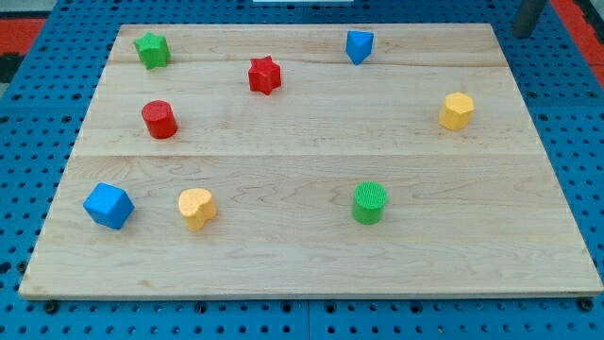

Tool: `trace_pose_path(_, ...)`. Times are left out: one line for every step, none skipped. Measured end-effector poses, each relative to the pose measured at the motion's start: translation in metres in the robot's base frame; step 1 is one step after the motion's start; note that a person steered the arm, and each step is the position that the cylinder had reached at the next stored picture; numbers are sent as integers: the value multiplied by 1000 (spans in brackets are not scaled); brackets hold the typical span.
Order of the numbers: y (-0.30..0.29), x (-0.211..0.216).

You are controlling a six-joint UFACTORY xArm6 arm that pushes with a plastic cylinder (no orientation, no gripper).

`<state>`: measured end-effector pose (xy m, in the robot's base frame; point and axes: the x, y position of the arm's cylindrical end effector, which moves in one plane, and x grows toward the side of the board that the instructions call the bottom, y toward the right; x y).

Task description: Move the arm towards the yellow hexagon

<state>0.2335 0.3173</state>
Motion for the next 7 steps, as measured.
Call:
trace_pose_path(-12,20)
trace_pose_path(-18,20)
trace_pose_path(-70,20)
trace_pose_path(-75,20)
trace_pose_path(-88,42)
trace_pose_path(-99,70)
trace_pose_path(-99,70)
